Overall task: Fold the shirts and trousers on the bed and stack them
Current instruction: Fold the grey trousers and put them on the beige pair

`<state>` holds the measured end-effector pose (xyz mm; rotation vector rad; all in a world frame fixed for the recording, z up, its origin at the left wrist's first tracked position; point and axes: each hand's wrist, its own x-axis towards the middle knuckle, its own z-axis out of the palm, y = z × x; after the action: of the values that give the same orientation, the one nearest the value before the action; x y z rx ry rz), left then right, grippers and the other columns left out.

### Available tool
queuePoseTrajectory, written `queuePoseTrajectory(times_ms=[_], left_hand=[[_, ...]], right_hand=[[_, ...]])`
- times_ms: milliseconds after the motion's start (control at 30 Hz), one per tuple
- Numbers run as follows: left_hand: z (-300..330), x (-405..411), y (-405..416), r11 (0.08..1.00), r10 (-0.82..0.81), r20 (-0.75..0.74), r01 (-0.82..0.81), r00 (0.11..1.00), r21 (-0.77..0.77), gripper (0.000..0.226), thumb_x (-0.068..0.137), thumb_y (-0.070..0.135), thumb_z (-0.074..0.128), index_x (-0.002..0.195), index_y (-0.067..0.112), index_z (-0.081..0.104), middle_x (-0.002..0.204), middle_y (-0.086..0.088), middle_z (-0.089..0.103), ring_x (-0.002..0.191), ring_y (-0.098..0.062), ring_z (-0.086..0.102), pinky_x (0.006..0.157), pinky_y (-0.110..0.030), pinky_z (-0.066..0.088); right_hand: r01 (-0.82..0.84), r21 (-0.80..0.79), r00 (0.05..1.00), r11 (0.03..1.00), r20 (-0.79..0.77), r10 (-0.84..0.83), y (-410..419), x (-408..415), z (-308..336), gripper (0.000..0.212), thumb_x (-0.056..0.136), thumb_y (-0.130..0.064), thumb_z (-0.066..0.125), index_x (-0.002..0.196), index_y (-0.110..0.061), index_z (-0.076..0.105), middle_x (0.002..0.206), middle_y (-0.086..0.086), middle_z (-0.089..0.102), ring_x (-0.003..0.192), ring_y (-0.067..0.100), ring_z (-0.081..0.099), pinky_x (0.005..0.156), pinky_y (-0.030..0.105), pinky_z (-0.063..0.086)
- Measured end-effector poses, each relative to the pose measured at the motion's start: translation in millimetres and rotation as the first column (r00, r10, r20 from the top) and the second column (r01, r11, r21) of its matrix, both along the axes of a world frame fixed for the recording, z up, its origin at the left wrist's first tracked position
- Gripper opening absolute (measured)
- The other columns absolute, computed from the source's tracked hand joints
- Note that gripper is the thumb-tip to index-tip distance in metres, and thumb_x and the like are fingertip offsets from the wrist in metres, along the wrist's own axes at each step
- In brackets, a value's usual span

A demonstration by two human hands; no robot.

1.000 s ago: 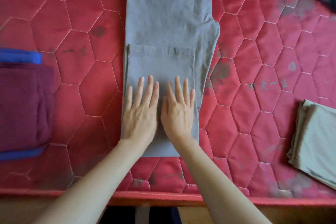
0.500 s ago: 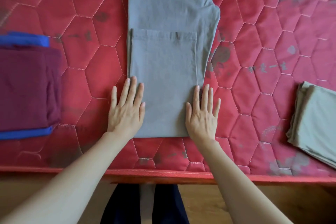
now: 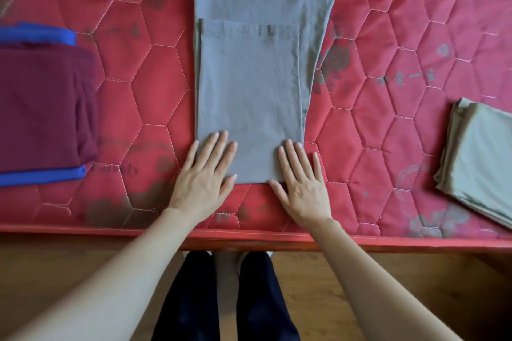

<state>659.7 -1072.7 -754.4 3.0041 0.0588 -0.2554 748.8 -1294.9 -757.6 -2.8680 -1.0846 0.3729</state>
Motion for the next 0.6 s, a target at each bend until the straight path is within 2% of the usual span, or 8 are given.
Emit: queuePoseTrajectory(times_ms=[100, 167, 300, 467, 533, 600], left_hand=[[2.7, -16.1, 16.9, 0.999, -0.046, -0.042, 0.046, 0.998, -0.015, 0.076, 0.095, 0.057, 0.028, 0.153, 0.008, 0.021, 0.161, -0.012, 0.014, 0.15, -0.026, 0.011, 0.119, -0.049, 0.02], [7.0, -18.5, 26.7, 0.996, -0.087, -0.033, 0.086, 0.996, -0.016, 0.077, 0.093, 0.058, 0.03, 0.152, 0.008, 0.025, 0.161, -0.011, 0.018, 0.149, -0.026, 0.016, 0.118, -0.05, 0.023], [15.8, -14.3, 35.5, 0.99, -0.14, 0.036, 0.141, 0.989, -0.004, 0.064, 0.096, 0.045, 0.036, 0.146, 0.005, 0.04, 0.154, -0.013, 0.035, 0.143, -0.03, 0.032, 0.114, -0.052, 0.03], [14.6, -12.8, 39.0, 0.977, -0.214, 0.177, 0.212, 0.961, 0.029, 0.052, 0.093, 0.028, 0.049, 0.136, -0.001, 0.051, 0.146, -0.019, 0.045, 0.136, -0.034, 0.042, 0.108, -0.052, 0.04], [16.2, -12.2, 40.4, 0.975, -0.221, 0.229, 0.224, 0.948, 0.015, 0.048, 0.088, 0.017, 0.06, 0.132, -0.001, 0.056, 0.142, -0.02, 0.049, 0.132, -0.035, 0.046, 0.106, -0.052, 0.042], [16.8, -10.9, 42.5, 0.976, -0.214, 0.257, 0.216, 0.942, 0.023, 0.054, 0.076, 0.008, 0.077, 0.127, -0.002, 0.061, 0.137, -0.02, 0.054, 0.129, -0.036, 0.05, 0.106, -0.053, 0.042]], right_hand=[[-0.067, 0.006, 0.997, 0.998, -0.026, 0.067, -19.0, 4.7, 5.1, 0.074, 0.097, -0.057, 0.034, 0.154, -0.011, 0.019, 0.162, 0.005, 0.012, 0.15, 0.021, 0.007, 0.12, 0.047, 0.017], [-0.094, 0.051, 0.996, 0.994, -0.002, 0.095, -20.8, 8.8, 9.2, 0.072, 0.097, -0.052, 0.042, 0.152, -0.007, 0.025, 0.16, 0.008, 0.018, 0.149, 0.024, 0.013, 0.119, 0.047, 0.021], [-0.127, 0.15, 0.99, 0.98, 0.08, 0.116, -18.5, 15.7, 14.5, 0.065, 0.093, -0.039, 0.059, 0.144, -0.004, 0.042, 0.152, 0.012, 0.037, 0.143, 0.027, 0.031, 0.113, 0.05, 0.032], [-0.195, 0.246, 0.977, 0.95, 0.138, 0.164, -18.5, 23.5, 15.7, 0.052, 0.09, -0.029, 0.062, 0.135, -0.004, 0.054, 0.142, 0.013, 0.05, 0.134, 0.03, 0.045, 0.108, 0.05, 0.039], [-0.215, 0.27, 0.973, 0.938, 0.137, 0.184, -17.6, 25.9, 15.6, 0.05, 0.083, -0.015, 0.07, 0.13, -0.004, 0.059, 0.138, 0.013, 0.054, 0.129, 0.031, 0.05, 0.105, 0.049, 0.043], [-0.199, 0.31, 0.979, 0.93, 0.105, 0.174, -14.7, 27.7, 17.6, 0.053, 0.074, -0.001, 0.074, 0.126, -0.004, 0.063, 0.134, 0.012, 0.058, 0.125, 0.031, 0.055, 0.099, 0.049, 0.048]])
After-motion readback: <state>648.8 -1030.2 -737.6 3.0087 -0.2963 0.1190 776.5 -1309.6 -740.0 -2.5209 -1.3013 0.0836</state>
